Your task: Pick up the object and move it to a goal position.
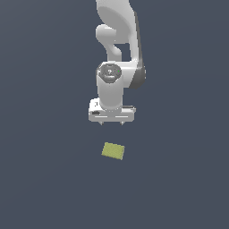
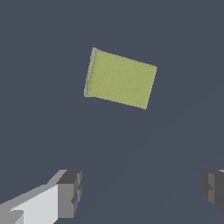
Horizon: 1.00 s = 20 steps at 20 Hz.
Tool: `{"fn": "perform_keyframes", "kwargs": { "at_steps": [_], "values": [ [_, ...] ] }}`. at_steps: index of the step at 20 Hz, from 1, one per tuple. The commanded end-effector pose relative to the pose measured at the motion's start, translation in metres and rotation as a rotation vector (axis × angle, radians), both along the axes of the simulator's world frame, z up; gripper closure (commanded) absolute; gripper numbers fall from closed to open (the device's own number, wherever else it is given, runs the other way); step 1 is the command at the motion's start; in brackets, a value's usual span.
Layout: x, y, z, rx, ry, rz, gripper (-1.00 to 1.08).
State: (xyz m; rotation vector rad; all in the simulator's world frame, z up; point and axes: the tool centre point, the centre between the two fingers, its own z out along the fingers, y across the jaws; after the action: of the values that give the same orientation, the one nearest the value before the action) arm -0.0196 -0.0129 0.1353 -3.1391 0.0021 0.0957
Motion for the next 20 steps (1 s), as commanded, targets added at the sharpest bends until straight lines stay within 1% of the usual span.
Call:
{"fn": "perform_keyframes", "kwargs": {
  "at_steps": [1,4,8,10,20],
  "values": [
    [0.000,0.000,0.000,0.000,0.000,0.000,-0.92],
    [0.000,0.006,0.000,-0.001,0.001,0.016,-0.92],
    [-0.002,0.026,0.000,-0.005,0.003,0.072,-0.92],
    [-0.003,0.031,0.000,-0.006,0.004,0.088,-0.92],
    [-0.002,0.030,0.000,-0.005,0.003,0.096,-0.92]
  ]
}}
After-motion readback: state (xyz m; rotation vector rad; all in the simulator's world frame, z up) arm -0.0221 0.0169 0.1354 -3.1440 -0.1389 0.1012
